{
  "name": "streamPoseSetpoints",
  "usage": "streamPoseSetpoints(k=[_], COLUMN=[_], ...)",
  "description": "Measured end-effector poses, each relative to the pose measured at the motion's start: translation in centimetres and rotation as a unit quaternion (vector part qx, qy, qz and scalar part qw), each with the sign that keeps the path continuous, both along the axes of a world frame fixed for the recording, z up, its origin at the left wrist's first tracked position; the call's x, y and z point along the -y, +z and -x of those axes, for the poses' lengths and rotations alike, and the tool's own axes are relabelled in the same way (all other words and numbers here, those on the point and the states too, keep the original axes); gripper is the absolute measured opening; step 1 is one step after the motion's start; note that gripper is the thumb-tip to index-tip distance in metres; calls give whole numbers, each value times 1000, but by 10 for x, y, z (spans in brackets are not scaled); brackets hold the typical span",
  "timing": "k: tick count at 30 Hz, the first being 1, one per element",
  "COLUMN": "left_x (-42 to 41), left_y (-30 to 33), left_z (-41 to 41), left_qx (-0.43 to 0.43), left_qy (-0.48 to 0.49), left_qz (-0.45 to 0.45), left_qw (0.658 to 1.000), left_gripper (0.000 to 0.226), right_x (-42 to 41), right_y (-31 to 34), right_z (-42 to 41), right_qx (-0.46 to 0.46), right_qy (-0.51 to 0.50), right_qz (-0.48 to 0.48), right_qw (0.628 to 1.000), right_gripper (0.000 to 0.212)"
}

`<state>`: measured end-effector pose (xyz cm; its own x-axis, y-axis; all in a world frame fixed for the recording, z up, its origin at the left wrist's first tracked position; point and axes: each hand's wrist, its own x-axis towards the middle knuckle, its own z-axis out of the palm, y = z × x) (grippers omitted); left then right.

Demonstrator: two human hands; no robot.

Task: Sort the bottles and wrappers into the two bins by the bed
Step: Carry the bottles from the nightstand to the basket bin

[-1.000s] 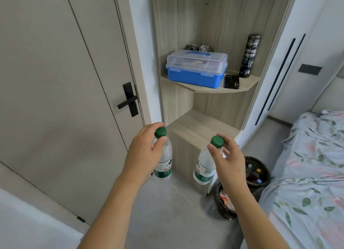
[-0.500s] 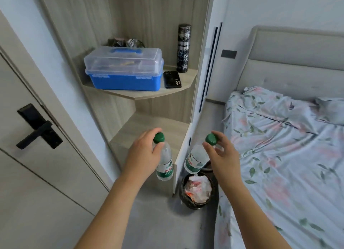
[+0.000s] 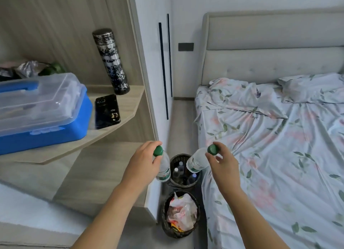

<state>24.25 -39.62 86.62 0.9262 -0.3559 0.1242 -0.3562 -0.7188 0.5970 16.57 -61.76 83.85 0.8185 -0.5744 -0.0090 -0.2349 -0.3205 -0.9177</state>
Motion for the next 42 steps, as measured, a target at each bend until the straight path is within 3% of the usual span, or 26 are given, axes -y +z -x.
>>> streamPoseSetpoints(k=[6, 12, 18, 25, 33, 42], left_x=[60, 111, 145, 150, 160, 159], left_y=[-106, -290, -451, -578, -670, -728], left_z=[-116, -217, -245, -246, -249, -235], left_qx=[-66, -129, -155, -171, -182, -172], left_qy=[-23, 1, -11, -44, -101, -144], left_qz=[-16, -40, -97, -164, -224, -302], left_qw=[997, 991, 983, 971, 952, 926], left_gripper=[39, 36, 35, 29, 24, 22], right_x=[34, 64, 75, 68, 59, 48], right_y=[-95, -277, -434, -565, -662, -692], right_z=[-98, -187, -235, -252, -252, -254], right_qx=[-87, -193, -248, -292, -353, -412], right_qy=[6, 65, 128, 207, 251, 260], right_qz=[54, 78, 86, 121, 209, 215], right_qw=[995, 976, 956, 926, 877, 846], right_gripper=[33, 38, 41, 45, 36, 37])
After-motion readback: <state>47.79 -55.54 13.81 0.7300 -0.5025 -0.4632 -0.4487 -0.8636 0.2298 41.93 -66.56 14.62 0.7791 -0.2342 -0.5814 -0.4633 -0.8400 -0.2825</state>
